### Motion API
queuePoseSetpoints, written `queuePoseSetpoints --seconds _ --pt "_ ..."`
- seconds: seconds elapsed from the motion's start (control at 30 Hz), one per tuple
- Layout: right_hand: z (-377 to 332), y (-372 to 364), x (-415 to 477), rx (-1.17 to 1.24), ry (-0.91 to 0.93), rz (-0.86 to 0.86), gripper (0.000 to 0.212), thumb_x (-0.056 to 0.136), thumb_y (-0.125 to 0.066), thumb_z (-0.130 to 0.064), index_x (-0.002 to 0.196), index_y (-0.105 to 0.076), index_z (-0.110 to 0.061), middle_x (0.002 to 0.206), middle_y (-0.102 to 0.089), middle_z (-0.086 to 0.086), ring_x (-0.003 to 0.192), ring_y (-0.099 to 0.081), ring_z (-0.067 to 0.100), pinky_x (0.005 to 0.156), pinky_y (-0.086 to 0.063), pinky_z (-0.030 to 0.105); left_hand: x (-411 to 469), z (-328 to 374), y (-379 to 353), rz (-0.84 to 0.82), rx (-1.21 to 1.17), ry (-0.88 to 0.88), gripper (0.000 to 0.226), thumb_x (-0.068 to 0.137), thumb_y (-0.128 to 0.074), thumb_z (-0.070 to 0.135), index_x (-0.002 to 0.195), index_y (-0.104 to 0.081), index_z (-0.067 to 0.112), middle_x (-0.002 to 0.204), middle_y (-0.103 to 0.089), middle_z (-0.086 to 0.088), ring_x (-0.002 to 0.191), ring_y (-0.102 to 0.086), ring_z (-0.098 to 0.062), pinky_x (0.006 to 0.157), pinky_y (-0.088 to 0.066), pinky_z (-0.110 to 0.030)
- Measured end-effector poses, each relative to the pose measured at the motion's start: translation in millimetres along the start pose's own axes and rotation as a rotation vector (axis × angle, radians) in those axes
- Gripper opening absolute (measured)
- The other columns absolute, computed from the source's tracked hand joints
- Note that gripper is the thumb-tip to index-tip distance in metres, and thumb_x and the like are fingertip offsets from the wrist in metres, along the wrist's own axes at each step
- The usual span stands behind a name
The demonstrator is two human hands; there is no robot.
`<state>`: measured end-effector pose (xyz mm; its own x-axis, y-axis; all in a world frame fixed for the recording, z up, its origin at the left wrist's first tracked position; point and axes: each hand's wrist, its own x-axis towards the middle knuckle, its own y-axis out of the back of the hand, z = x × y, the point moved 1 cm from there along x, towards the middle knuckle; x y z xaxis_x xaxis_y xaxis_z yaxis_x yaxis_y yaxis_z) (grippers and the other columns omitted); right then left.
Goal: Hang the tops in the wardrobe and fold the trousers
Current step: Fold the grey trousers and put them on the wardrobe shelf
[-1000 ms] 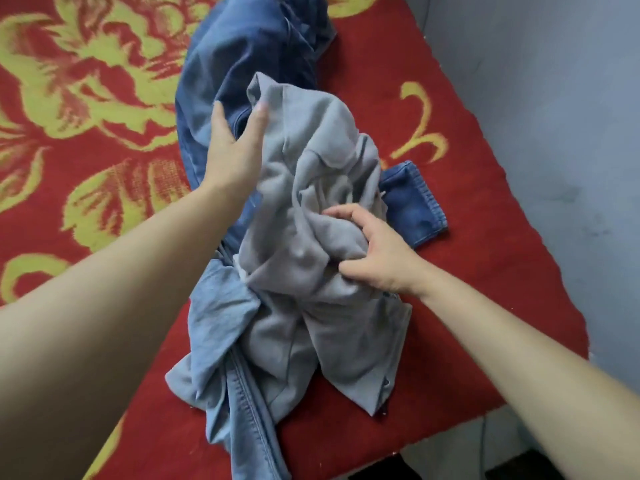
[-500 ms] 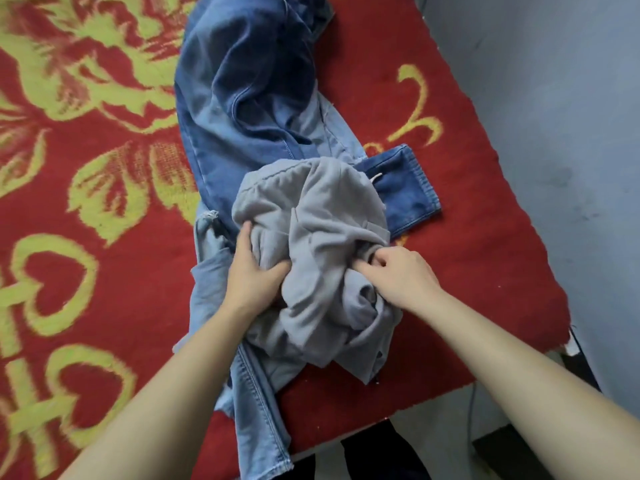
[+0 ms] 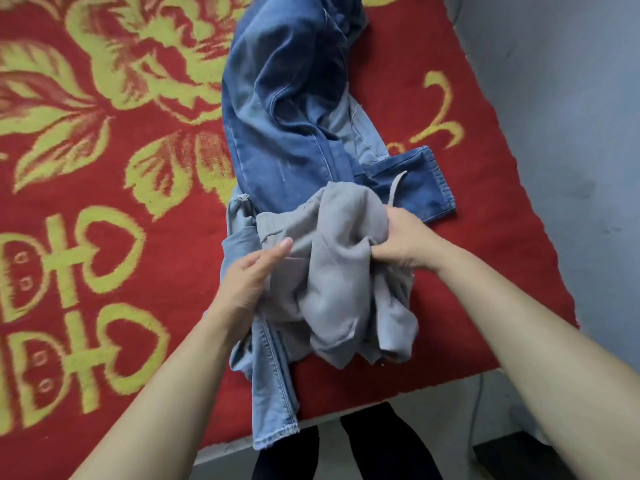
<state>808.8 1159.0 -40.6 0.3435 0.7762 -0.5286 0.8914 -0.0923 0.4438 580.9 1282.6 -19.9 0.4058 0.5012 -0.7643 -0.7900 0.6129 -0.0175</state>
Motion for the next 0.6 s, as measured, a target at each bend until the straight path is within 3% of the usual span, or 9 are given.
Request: queuePoseSetpoints --seconds 0.07,0.13,0.17,0.27,0.3,0.37,0.43,0.5,0.6 --pt "-10 -9 -19 -0.061 0.021 -0.126 0.049 0.057 -0.065 -0.044 0.103 -0.063 -0.026 0.098 -0.071 -0.008 0.096 -0.065 0.009 0.081 -0.053 0.032 -12 14 16 0.039 -0.085 0.008 0.029 0.072 -0.082 0.03 0.077 -0.067 0.006 0.08 -0.07 -0.012 0.073 -0.069 -0.026 0.067 -0.056 -0.03" --pt "-17 -18 -42 -0.158 0.024 -0.227 0.041 0.056 -0.066 -0.049 0.092 -0.058 -0.031 0.094 -0.065 -0.007 0.092 -0.062 0.011 0.078 -0.051 0.033 -26 27 33 0.121 -0.053 -0.009 0.035 0.062 -0.084 0.016 0.065 -0.05 0.015 0.064 -0.058 -0.006 0.056 -0.055 -0.017 0.047 -0.045 -0.02" --pt "-20 -22 -53 -0.209 0.042 -0.255 0.042 0.054 -0.066 -0.053 0.09 -0.054 -0.035 0.095 -0.06 -0.006 0.092 -0.059 0.012 0.081 -0.05 0.034 -36 36 40 0.126 -0.027 -0.005 0.038 0.054 -0.086 0.012 0.072 -0.052 0.012 0.071 -0.062 -0.012 0.059 -0.057 -0.018 0.047 -0.045 -0.021" --pt "-50 -19 -88 -0.105 -0.027 -0.326 0.056 0.062 -0.069 -0.046 0.112 -0.047 -0.034 0.111 -0.056 -0.003 0.102 -0.057 0.014 0.091 -0.046 0.031 -78 68 49 0.039 0.076 -0.028 0.074 0.049 -0.082 0.013 0.117 -0.055 0.002 0.112 -0.066 -0.028 0.087 -0.069 -0.029 0.063 -0.055 -0.034" --pt "-64 -17 -102 -0.07 -0.043 -0.355 0.054 0.066 -0.069 -0.037 0.113 -0.044 -0.029 0.111 -0.057 -0.003 0.097 -0.059 0.008 0.086 -0.045 0.022 -97 80 49 -0.002 0.109 -0.013 0.076 0.054 -0.085 0.014 0.123 -0.055 0.006 0.115 -0.067 -0.023 0.095 -0.07 -0.029 0.072 -0.057 -0.039" --pt "-83 -18 -122 -0.114 -0.019 -0.391 0.053 0.072 -0.073 -0.025 0.115 -0.041 -0.025 0.109 -0.056 -0.005 0.091 -0.057 0.001 0.075 -0.039 0.01 -139 99 43 -0.121 0.215 0.015 0.052 0.067 -0.086 0.011 0.116 -0.067 0.01 0.111 -0.072 -0.016 0.102 -0.069 -0.031 0.089 -0.054 -0.044" --pt "-101 -20 -140 -0.25 0.015 -0.508 0.071 0.074 -0.078 -0.028 0.132 -0.037 -0.026 0.117 -0.058 -0.001 0.105 -0.058 0.012 0.08 -0.041 0.014 -181 112 42 -0.138 0.37 -0.013 0.025 0.072 -0.081 0.002 0.096 -0.076 0.007 0.099 -0.075 -0.015 0.097 -0.071 -0.03 0.089 -0.054 -0.04" --pt "-120 -17 -156 -0.44 0.036 -0.636 0.088 0.063 -0.082 -0.047 0.138 -0.037 -0.036 0.13 -0.059 0.002 0.12 -0.057 0.025 0.096 -0.046 0.03 -220 129 45 -0.097 0.472 -0.114 0.014 0.073 -0.075 -0.005 0.083 -0.076 0.005 0.085 -0.075 -0.009 0.083 -0.071 -0.02 0.074 -0.055 -0.029" --pt "-140 -3 -163 -0.791 0.158 -0.654 0.079 0.058 -0.079 -0.06 0.126 -0.043 -0.049 0.128 -0.057 0.001 0.121 -0.054 0.026 0.1 -0.046 0.042 -276 160 54 -0.096 0.509 -0.282 0.008 0.074 -0.074 -0.002 0.079 -0.071 0.003 0.073 -0.067 -0.003 0.07 -0.062 -0.012 0.06 -0.048 -0.021"
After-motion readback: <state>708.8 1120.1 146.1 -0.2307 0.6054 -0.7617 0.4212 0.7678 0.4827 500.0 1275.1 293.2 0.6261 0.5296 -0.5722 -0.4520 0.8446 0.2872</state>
